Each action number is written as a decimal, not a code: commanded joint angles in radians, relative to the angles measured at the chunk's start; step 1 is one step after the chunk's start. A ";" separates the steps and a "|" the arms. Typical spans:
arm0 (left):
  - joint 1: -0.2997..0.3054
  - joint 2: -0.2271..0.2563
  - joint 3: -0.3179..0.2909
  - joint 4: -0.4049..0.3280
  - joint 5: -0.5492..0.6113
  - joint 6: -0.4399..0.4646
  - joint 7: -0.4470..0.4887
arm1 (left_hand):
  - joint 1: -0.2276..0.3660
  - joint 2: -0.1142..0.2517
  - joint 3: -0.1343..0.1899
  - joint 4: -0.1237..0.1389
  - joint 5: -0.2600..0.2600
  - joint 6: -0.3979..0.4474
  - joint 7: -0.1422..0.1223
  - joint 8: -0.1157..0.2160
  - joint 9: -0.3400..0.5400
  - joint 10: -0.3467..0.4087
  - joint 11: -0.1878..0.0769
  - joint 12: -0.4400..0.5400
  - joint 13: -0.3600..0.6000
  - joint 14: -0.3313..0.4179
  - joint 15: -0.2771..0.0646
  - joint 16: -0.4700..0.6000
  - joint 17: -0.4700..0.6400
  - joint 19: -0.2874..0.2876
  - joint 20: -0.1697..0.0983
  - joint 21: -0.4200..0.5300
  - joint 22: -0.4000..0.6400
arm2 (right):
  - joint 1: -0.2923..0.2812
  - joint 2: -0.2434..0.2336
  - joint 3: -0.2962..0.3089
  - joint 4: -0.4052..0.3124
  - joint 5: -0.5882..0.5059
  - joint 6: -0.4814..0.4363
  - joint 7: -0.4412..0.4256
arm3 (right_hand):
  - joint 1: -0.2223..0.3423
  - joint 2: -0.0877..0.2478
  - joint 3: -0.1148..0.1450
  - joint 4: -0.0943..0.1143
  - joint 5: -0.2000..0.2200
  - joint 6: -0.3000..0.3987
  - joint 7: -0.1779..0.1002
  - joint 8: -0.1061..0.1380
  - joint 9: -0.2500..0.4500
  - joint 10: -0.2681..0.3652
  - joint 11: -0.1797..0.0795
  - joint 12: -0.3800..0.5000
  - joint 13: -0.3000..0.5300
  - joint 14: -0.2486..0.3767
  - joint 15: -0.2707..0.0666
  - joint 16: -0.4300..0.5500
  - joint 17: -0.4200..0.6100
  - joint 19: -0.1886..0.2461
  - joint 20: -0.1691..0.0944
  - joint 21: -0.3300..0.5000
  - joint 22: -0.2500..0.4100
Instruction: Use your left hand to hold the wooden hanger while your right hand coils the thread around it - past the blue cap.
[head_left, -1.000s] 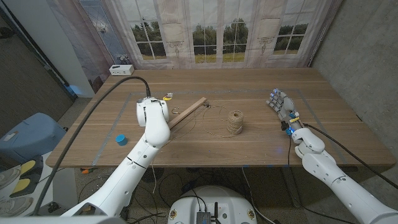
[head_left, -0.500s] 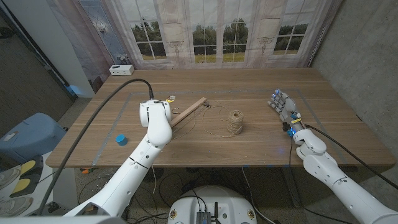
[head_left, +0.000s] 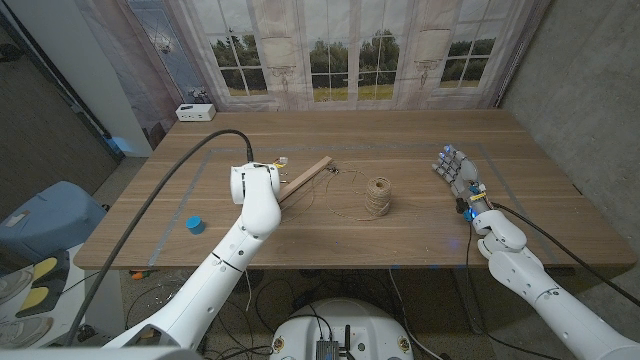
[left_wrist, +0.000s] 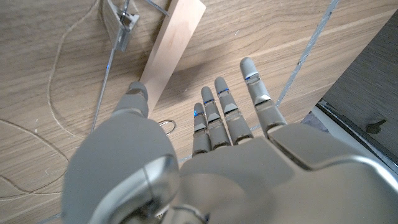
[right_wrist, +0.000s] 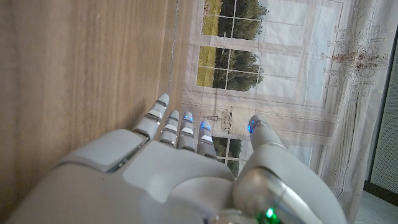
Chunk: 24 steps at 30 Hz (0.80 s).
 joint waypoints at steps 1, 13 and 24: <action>-0.005 -0.003 0.037 0.024 0.085 -0.023 -0.023 | 0.007 -0.008 -0.004 0.001 0.011 -0.001 -0.004 -0.002 0.003 -0.001 0.001 -0.001 0.001 0.004 0.003 0.000 0.003 0.004 0.002 -0.004 0.003 | -0.008 0.010 0.004 0.008 0.005 0.013 0.001 | -0.008 0.001 0.009 0.003 0.001 0.005 0.002 0.003 0.002 0.012 0.002 0.001 0.004 0.013 0.000 -0.003 0.003 0.012 -0.001 0.007 0.004; 0.012 -0.030 0.045 0.052 0.124 -0.039 0.008 | 0.022 0.012 0.005 -0.002 0.020 0.005 -0.004 0.000 0.003 0.010 -0.006 0.003 0.001 0.020 -0.008 0.004 0.004 0.024 0.000 -0.005 0.004 | -0.013 0.024 0.008 0.026 0.011 0.027 -0.003 | -0.009 0.001 0.010 0.003 0.001 0.006 0.002 0.003 0.002 0.018 0.002 0.003 0.004 0.019 -0.001 -0.002 0.003 0.018 0.000 0.008 0.004; 0.010 -0.038 0.049 0.093 0.151 -0.039 0.023 | 0.078 0.059 0.038 -0.023 0.024 0.002 -0.006 -0.001 0.003 0.013 -0.009 0.004 0.001 0.028 -0.013 0.004 0.005 0.037 -0.003 -0.011 0.004 | -0.003 0.033 0.006 0.041 0.009 0.025 -0.010 | -0.011 0.001 0.011 0.004 0.001 0.006 0.002 0.003 0.002 0.019 0.005 0.003 0.004 0.021 -0.002 -0.002 0.003 0.020 0.000 0.008 0.004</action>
